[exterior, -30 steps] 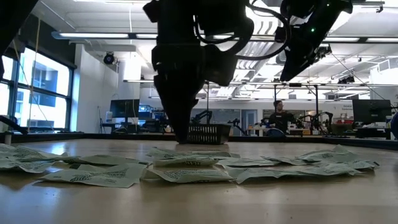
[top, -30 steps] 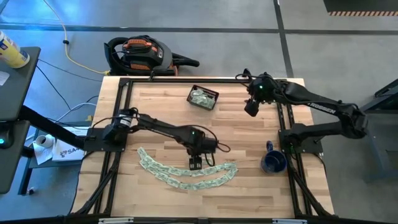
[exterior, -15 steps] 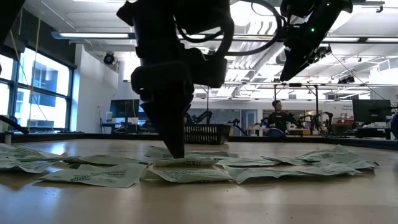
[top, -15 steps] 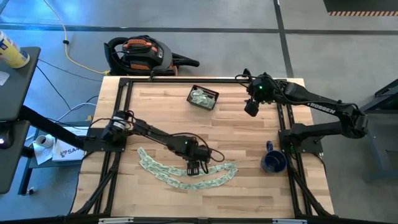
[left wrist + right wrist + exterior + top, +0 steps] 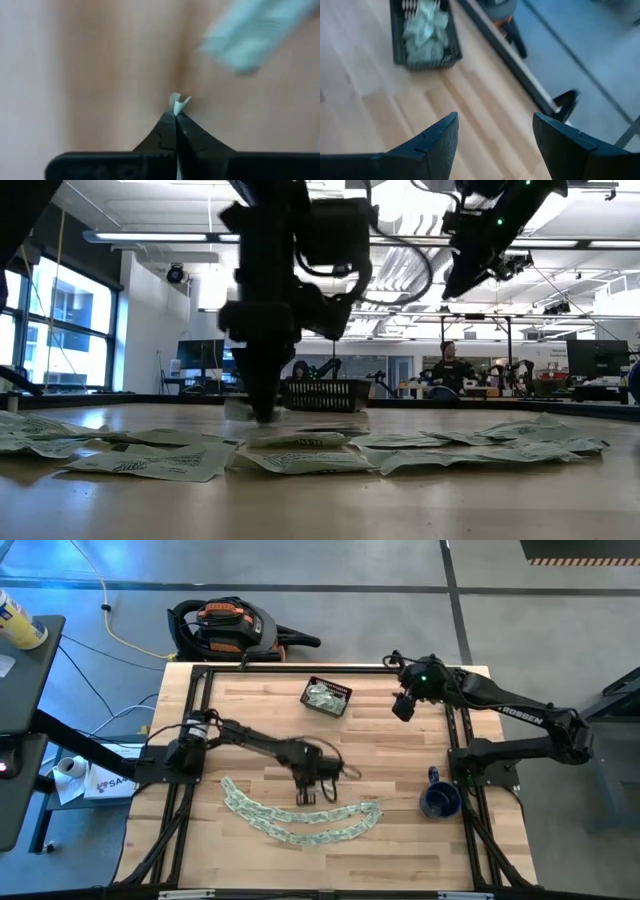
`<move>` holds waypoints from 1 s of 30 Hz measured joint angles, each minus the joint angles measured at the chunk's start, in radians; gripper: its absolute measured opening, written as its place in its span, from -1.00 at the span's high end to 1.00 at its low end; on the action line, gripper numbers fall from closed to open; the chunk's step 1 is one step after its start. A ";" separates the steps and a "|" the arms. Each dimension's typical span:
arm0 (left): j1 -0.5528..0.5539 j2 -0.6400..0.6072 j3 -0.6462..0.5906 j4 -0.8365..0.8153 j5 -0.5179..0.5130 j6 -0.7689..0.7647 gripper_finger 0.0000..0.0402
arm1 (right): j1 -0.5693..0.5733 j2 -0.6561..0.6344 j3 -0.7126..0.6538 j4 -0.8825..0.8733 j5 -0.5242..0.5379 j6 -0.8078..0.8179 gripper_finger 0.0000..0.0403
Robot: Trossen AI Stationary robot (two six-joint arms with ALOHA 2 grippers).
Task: Pick and place Stevia / Truvia into bins
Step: Put the stevia packet into the black bin
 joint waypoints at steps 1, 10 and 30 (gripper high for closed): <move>0.020 -0.004 0.019 -0.024 -0.016 0.023 0.83 | 0.000 -0.009 0.000 0.018 0.014 -0.005 -0.22; 0.241 -0.036 0.224 -0.041 -0.104 0.262 0.88 | -0.047 -0.072 0.000 0.142 0.073 -0.033 -0.22; 0.585 0.119 0.325 0.237 0.051 0.452 0.51 | -0.079 -0.075 0.000 0.129 0.154 0.164 -0.22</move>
